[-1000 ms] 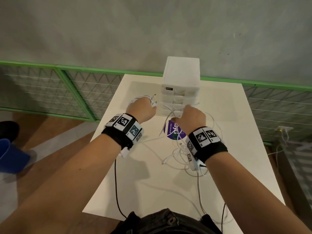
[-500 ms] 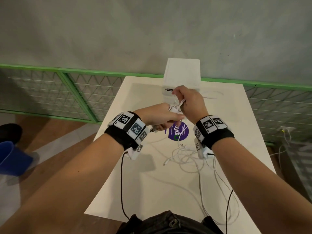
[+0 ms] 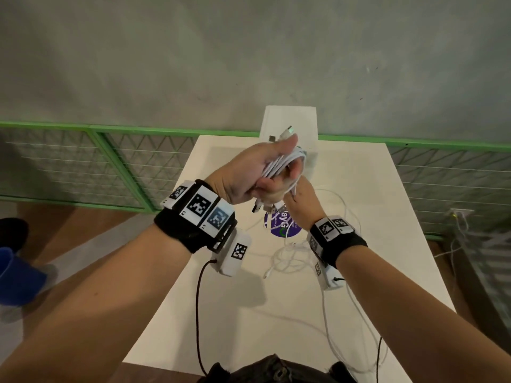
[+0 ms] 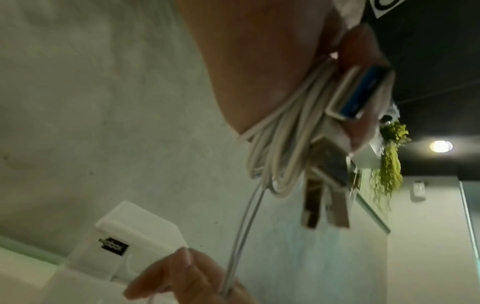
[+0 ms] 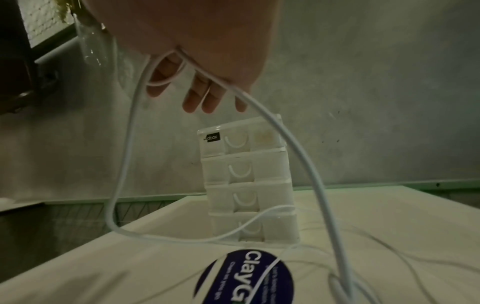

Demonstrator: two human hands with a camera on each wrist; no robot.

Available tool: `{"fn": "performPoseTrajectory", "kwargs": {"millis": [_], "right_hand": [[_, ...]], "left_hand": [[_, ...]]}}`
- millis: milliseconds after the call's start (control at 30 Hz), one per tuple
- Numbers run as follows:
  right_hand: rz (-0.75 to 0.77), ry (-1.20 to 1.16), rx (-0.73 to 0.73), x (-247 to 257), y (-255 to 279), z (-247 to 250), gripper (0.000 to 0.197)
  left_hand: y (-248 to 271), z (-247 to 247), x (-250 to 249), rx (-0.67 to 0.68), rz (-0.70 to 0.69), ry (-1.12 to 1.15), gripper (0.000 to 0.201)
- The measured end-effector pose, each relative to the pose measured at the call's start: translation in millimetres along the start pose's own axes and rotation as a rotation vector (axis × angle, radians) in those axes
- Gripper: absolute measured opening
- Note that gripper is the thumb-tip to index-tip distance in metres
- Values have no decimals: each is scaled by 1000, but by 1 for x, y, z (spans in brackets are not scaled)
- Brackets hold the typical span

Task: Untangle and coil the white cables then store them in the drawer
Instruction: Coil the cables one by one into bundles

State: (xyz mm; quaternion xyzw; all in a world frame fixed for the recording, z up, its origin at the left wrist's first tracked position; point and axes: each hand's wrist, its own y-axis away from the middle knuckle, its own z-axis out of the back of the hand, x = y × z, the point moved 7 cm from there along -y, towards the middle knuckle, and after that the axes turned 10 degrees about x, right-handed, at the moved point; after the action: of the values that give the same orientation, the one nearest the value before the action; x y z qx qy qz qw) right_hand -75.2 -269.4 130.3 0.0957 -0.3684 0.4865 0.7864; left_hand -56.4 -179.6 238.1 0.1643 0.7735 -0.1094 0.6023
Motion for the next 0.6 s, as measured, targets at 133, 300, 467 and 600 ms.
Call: {"fn": "performPoseTrajectory", "kwargs": {"millis": [133, 300, 467, 600], "right_hand": [[-60, 174, 116, -8, 8, -16, 44], [-255, 333, 217, -21, 15, -22, 45], [-159, 191, 103, -10, 4, -17, 44], [-216, -1, 295, 0, 15, -39, 23]], "left_hand": [[7, 11, -11, -76, -97, 8, 58], [13, 21, -18, -189, -155, -19, 56], [16, 32, -36, -312, -338, 54, 54], [16, 48, -42, -469, -424, 134, 56]]}}
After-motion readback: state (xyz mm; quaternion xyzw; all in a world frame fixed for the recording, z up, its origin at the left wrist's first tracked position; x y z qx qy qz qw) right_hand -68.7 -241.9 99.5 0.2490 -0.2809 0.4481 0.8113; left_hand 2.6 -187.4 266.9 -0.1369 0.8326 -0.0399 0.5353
